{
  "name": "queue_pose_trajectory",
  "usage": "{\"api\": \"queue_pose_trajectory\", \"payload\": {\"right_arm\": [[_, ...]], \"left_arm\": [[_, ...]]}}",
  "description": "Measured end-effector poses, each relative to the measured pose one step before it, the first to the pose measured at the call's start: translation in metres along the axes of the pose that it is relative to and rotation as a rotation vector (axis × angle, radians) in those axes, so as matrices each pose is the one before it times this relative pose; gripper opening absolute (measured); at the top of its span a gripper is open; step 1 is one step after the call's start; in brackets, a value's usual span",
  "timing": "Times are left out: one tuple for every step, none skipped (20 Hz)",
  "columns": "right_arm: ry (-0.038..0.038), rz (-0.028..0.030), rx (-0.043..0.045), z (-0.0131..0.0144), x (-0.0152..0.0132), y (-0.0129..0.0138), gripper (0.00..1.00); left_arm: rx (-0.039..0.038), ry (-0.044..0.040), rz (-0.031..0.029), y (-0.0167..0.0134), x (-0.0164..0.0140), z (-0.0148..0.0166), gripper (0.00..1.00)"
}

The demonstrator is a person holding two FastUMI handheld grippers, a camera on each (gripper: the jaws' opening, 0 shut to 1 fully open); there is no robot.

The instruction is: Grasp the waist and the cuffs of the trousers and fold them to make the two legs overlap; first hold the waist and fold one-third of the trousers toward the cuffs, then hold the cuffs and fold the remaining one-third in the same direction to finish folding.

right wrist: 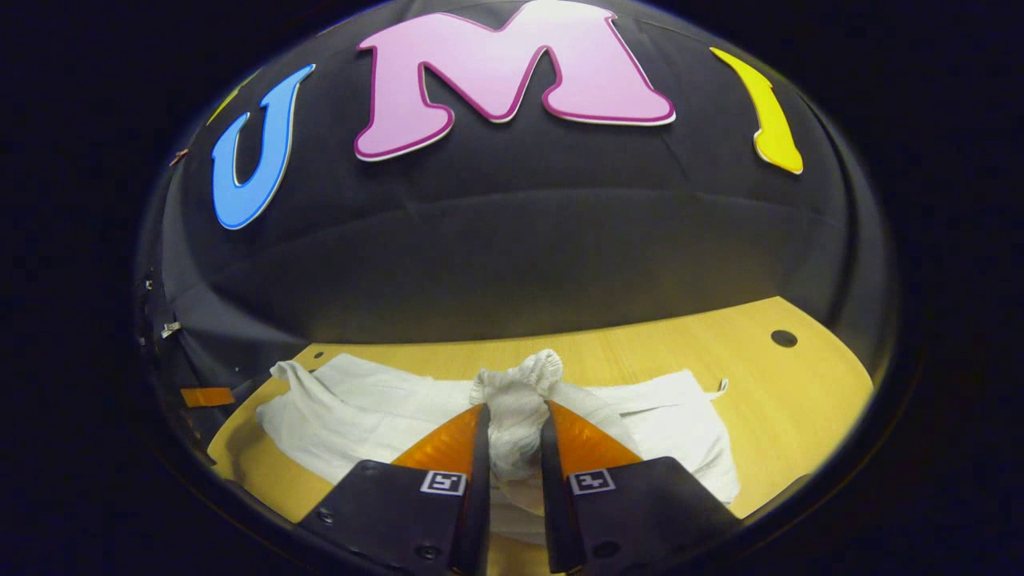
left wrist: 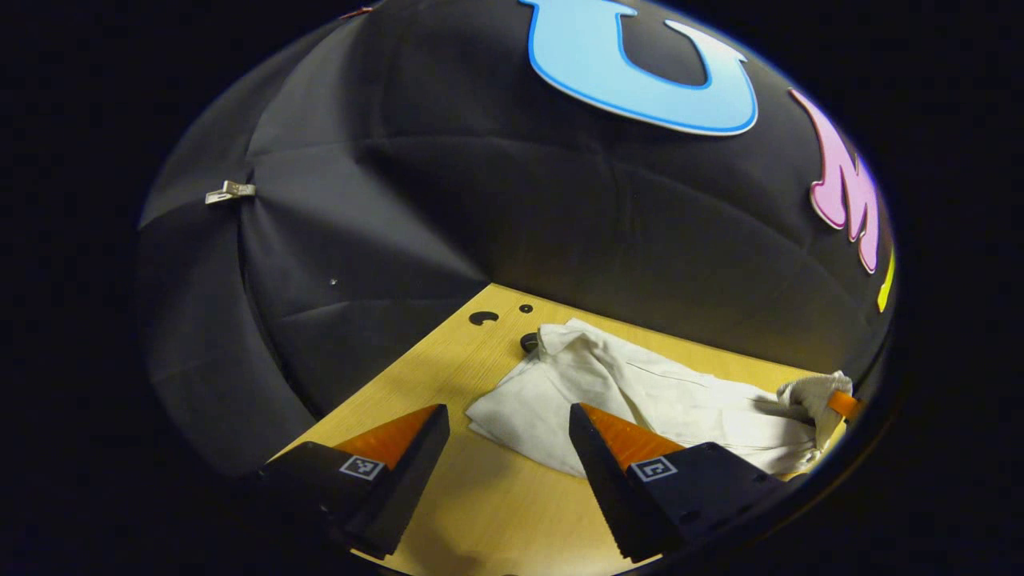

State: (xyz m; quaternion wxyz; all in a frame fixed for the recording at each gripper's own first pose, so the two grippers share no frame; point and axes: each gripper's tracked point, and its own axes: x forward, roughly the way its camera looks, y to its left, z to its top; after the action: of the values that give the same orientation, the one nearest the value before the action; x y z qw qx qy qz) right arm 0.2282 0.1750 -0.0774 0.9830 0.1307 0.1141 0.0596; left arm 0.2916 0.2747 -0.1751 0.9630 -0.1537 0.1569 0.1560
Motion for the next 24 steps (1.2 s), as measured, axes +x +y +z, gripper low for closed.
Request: {"api": "queue_pose_trajectory", "payload": {"right_arm": [[0.01294,0.01869,0.00971,-0.00645,-0.00072,0.00654,0.36],[0.00997,0.03109,0.01489,-0.00311,-0.00127,0.00928,0.43],[0.00911,0.01760,0.00499,-0.00350,-0.00158,0.00423,0.47],[0.01163,0.01313,-0.00181,-0.00375,-0.00393,0.00580,0.59],[0.01301,-0.00148,-0.01509,-0.00408,-0.00414,-0.00074,0.71],[0.01408,-0.03130,-0.03011,-0.00428,-0.00356,-0.00847,0.82],[-0.00048,-0.02918,-0.02315,0.00151,-0.00963,-0.01111,0.97],[-0.00792,-0.02203,-0.00440,0.00130,-0.00851,-0.00881,0.99],[-0.00320,-0.01328,0.01277,0.00092,-0.01070,-0.00946,0.92],[0.00134,-0.01141,0.01611,0.00158,-0.01138,-0.00758,0.99],[0.00559,-0.01103,-0.00510,-0.00132,-0.01257,-0.01271,0.99],[0.01432,-0.02368,-0.03632,-0.00352,-0.01084,-0.01320,0.98],[0.01134,-0.03217,-0.04622,-0.00412,-0.01021,-0.01398,0.98],[0.00664,-0.02036,-0.03312,-0.00132,-0.01015,-0.01076,0.99],[0.00625,-0.01108,-0.01563,-0.00169,-0.01126,-0.00784,0.99],[0.00717,-0.00387,-0.00060,-0.00150,-0.00839,-0.00475,0.98],[0.01090,-0.00165,0.00868,-0.00390,-0.01014,-0.00432,0.98],[0.01581,-0.00092,0.01332,-0.00357,-0.01130,-0.00260,0.99],[0.01768,-0.00358,0.00896,-0.00472,-0.00896,-0.00292,0.99],[0.01610,-0.00851,-0.00172,-0.00316,-0.00834,-0.00315,0.99],[0.01156,-0.00939,-0.00197,-0.00211,-0.00798,-0.00352,0.99],[0.00663,-0.00444,0.00096,-0.00006,-0.00976,-0.00158,0.98],[0.00512,-0.00203,0.00183,-0.00007,-0.00931,-0.00165,0.98],[0.00348,-0.00850,0.00129,0.00075,-0.00812,-0.00261,0.99]], "left_arm": [[0.00158,0.01323,0.00273,0.00186,0.01246,-0.00211,0.96],[0.00865,0.01714,0.00927,0.00215,0.01039,-0.00383,0.96],[0.01569,0.01380,0.00423,0.00104,0.00974,-0.00354,0.96],[0.01836,0.01377,0.00821,0.00026,0.00726,-0.00301,0.96],[0.01903,0.00258,0.01327,0.00022,0.00797,-0.00273,0.96],[0.01694,-0.00388,0.01633,0.00162,0.00754,-0.00140,0.95],[0.01354,0.00754,0.01316,0.00060,0.00614,-0.00372,0.95],[0.00587,0.00575,0.01119,0.00026,0.00358,-0.00265,0.96],[-0.00286,0.00284,0.01150,0.00100,0.00407,-0.00273,0.95],[-0.01188,0.00851,0.00692,0.00057,0.00308,-0.00346,0.95],[-0.01744,0.01228,0.00054,-0.00005,0.00326,-0.00481,0.95],[-0.00966,0.01229,0.00375,0.00031,0.00124,-0.00518,0.95],[0.00814,0.00122,0.00723,0.00222,0.00019,-0.00024,0.97],[0.01416,0.00570,-0.00375,-0.00147,0.00103,-0.00066,0.98],[0.03265,0.01634,0.00159,-0.00332,0.00131,-0.00451,0.97],[0.03049,0.01068,-0.00622,-0.00051,-0.00198,0.00014,0.99],[0.01290,0.01735,-0.03487,-0.00951,0.00027,-0.00136,0.97],[0.02281,0.01608,-0.00917,-0.00411,-0.00128,-0.00055,0.87],[0.00967,0.00945,-0.01296,-0.00369,0.00216,0.00135,0.76],[0.00540,0.00534,-0.00311,-0.00401,0.00093,0.00007,0.70],[0.00518,0.00622,-0.00129,-0.00390,-0.00051,-0.00129,0.55],[0.00670,0.00521,-0.00715,-0.00377,0.00066,-0.00013,0.53],[0.00826,0.00760,0.00710,-0.00184,0.00022,-0.00150,0.35],[0.00120,0.00876,-0.00685,-0.00333,-0.00009,-0.00175,0.34]]}}
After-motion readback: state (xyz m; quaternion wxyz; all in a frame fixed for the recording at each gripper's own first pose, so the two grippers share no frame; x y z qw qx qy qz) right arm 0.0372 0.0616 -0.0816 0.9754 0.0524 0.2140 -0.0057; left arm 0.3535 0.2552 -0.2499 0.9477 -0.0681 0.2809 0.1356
